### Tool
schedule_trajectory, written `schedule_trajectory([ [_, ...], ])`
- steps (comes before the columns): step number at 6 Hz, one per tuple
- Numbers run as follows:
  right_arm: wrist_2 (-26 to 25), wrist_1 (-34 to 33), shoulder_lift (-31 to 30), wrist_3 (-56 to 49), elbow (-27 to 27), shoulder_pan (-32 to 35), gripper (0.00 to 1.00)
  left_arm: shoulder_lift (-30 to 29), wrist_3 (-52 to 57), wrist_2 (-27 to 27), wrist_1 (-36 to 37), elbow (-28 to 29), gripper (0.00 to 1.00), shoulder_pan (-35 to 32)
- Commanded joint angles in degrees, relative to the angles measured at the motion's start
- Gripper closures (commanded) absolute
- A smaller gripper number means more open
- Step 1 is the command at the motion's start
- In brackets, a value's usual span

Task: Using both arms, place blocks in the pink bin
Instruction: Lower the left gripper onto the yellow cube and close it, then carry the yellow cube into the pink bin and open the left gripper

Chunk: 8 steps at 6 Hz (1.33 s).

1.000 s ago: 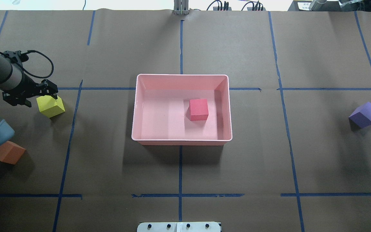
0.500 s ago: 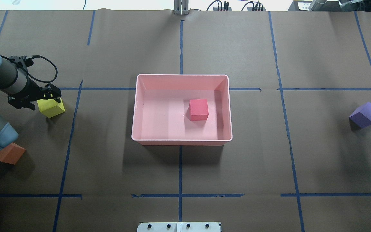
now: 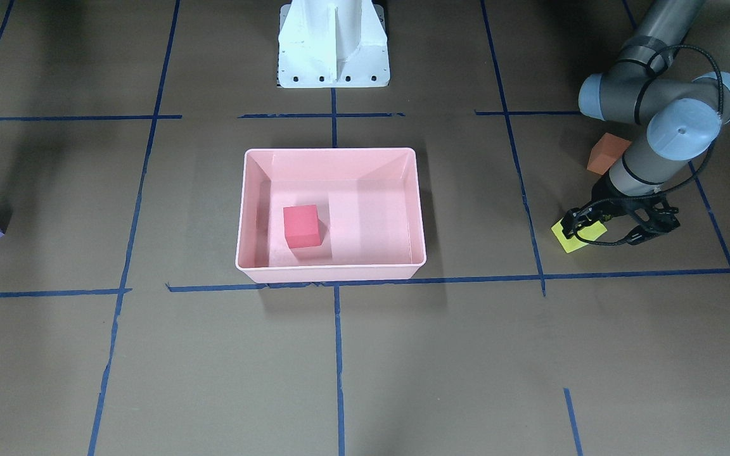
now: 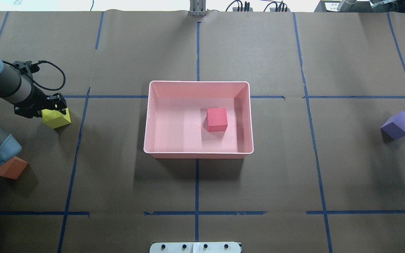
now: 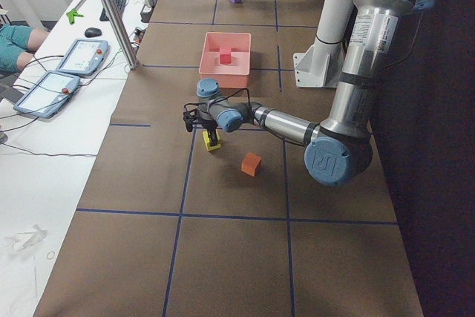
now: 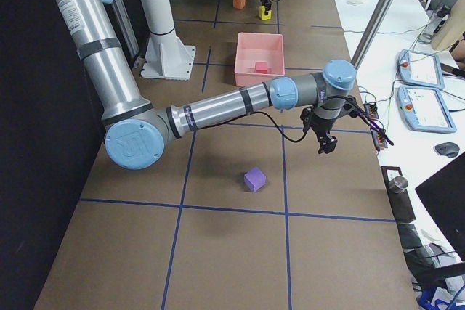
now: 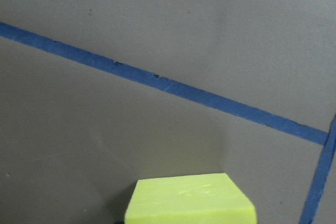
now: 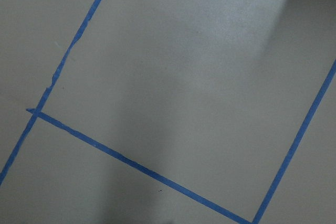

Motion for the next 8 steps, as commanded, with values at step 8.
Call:
schedule_trajectory([
  [8,-0.41,1.99,-10.40,-5.42,-0.73,1.05,0.00,-29.58,-3.84,5.13,17.39,-5.40,0.51,7.70],
])
